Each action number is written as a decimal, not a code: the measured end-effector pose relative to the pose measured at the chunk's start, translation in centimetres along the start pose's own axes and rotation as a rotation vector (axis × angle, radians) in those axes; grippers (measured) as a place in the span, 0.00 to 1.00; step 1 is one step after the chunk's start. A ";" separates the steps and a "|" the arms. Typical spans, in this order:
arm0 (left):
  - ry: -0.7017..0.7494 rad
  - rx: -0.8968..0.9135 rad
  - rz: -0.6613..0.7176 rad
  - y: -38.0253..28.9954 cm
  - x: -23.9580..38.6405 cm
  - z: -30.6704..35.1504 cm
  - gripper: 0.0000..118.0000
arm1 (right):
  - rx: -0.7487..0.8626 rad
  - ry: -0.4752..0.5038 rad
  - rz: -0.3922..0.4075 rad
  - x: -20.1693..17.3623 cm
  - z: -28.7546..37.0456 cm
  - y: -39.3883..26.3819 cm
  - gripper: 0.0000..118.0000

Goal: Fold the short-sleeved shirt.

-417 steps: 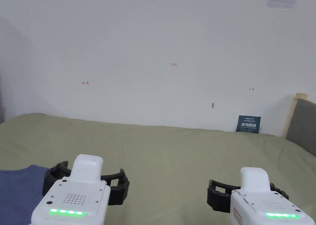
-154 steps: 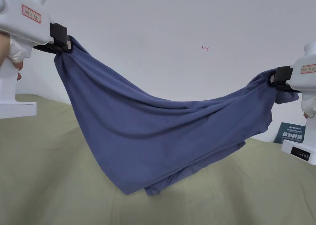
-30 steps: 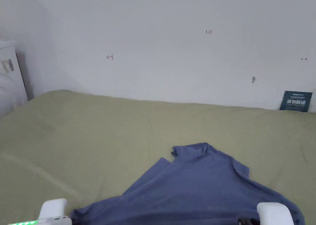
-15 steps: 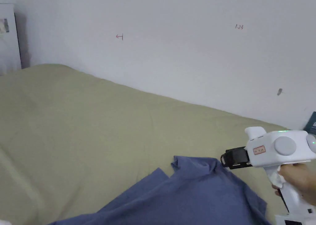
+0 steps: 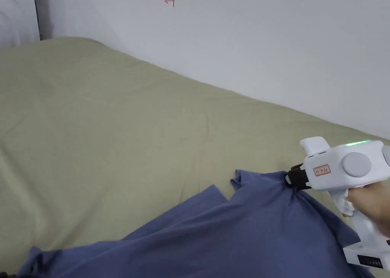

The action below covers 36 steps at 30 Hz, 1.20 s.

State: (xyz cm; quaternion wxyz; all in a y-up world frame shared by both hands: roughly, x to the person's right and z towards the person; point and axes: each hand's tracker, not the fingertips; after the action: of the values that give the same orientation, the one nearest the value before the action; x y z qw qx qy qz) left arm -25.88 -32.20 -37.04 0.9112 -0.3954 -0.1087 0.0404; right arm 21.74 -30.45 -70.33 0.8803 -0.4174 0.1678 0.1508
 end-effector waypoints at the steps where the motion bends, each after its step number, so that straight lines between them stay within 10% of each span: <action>1: 0.005 0.006 0.007 0.3 -0.1 0.4 0.00 | 0.071 -0.023 0.019 -0.5 1.7 0.1 0.03; 8: -0.018 0.167 0.026 6.7 -1.0 3.8 0.00 | 0.335 -0.033 -0.057 -1.3 14.7 2.5 0.03; 19: 0.016 0.398 -0.130 25.2 -0.3 8.6 0.00 | 0.672 -0.349 -0.066 0.1 33.8 9.8 0.03; 36: 0.258 0.667 -0.219 47.7 3.4 10.3 0.00 | 0.908 -0.603 -0.237 7.4 44.2 17.7 0.03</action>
State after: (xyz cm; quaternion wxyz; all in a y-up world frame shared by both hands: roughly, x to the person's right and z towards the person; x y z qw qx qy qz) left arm -24.32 8.29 -64.38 0.9950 -0.0648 -0.0155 -0.0745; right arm 28.74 15.88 -59.25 0.9917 0.0495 -0.0914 0.0759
